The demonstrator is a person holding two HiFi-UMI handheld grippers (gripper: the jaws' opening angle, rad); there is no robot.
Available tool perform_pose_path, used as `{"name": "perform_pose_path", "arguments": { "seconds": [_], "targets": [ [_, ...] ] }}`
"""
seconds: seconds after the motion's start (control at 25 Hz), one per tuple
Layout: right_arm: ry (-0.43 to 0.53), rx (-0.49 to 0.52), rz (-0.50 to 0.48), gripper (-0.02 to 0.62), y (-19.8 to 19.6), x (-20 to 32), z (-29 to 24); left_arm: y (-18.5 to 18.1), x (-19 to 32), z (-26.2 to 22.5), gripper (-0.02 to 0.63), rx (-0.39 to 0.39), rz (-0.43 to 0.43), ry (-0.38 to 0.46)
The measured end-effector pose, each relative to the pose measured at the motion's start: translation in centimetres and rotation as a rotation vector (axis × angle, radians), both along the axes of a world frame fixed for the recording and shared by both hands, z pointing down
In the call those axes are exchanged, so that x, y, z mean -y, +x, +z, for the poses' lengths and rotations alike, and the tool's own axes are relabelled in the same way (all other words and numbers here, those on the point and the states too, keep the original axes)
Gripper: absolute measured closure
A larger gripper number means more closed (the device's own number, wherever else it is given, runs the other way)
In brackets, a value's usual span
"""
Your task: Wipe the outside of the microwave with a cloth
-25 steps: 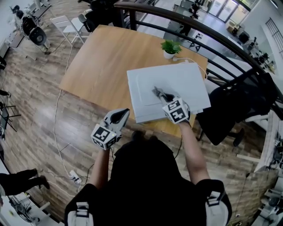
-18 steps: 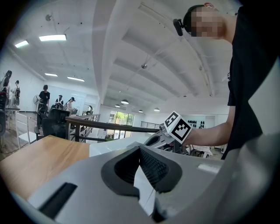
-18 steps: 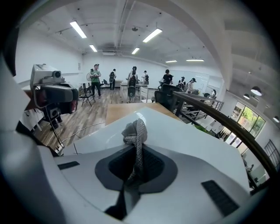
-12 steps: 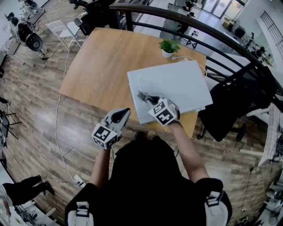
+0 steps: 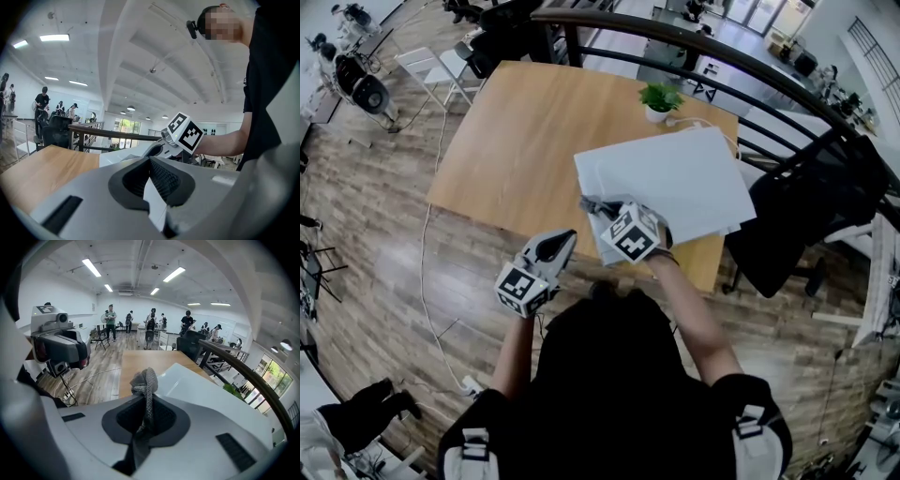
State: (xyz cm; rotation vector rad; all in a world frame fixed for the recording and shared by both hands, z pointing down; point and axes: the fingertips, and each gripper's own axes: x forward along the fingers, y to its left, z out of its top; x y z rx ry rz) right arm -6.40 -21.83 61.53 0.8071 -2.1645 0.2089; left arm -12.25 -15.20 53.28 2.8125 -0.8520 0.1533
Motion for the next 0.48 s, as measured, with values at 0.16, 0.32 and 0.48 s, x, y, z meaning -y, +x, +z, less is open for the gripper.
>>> {"name": "perform_pose_path", "arguments": {
  "seconds": [0.16, 0.32, 0.48],
  "targets": [
    [-0.009, 0.01, -0.005, 0.577, -0.4, 0.2, 0.0, -0.2, 0.0, 0.1, 0.604, 0.009, -0.005, -0.043],
    [-0.007, 0.011, -0.005, 0.577, -1.1, 0.4, 0.1, -0.6, 0.0, -0.1, 0.604, 0.005, 0.005, -0.016],
    [0.0, 0.012, -0.002, 0.577, -1.3, 0.8, -0.2, -0.8, -0.1, -0.1, 0.604, 0.006, 0.003, -0.03]
  ]
}}
